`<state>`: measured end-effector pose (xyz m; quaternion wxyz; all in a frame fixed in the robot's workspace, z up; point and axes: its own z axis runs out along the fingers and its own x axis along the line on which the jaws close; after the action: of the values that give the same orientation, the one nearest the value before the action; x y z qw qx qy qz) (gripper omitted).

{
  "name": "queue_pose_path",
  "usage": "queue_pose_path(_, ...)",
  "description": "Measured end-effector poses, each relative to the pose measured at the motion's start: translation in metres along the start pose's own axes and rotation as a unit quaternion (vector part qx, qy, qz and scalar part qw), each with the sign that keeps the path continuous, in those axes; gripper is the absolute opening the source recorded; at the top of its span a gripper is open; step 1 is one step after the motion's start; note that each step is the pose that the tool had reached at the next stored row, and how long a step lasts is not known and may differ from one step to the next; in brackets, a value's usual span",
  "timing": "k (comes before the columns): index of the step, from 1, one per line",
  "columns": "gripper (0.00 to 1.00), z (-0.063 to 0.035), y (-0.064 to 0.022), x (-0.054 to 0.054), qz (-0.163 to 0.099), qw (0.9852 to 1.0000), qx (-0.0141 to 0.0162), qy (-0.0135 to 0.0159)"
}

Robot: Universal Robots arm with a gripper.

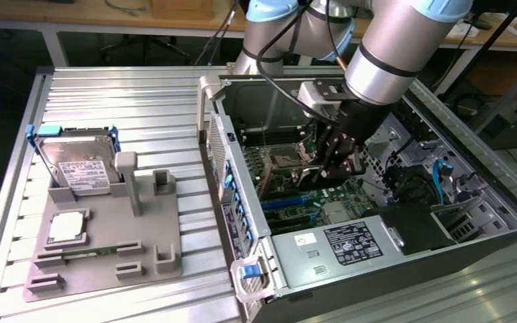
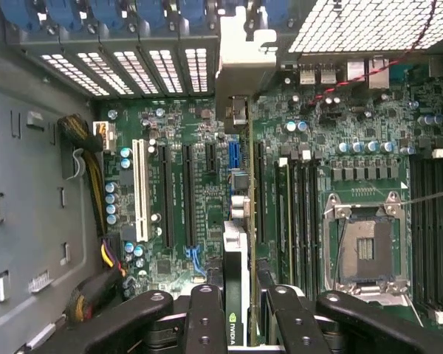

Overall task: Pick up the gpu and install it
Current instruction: 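Insert the gpu into the slot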

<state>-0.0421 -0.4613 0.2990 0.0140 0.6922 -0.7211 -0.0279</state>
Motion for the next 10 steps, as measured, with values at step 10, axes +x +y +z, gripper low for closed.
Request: queue_pose_path(10, 0.27, 0.0143, 0.0103, 0.002, -0.001, 1.0, 0.0, 0.0)
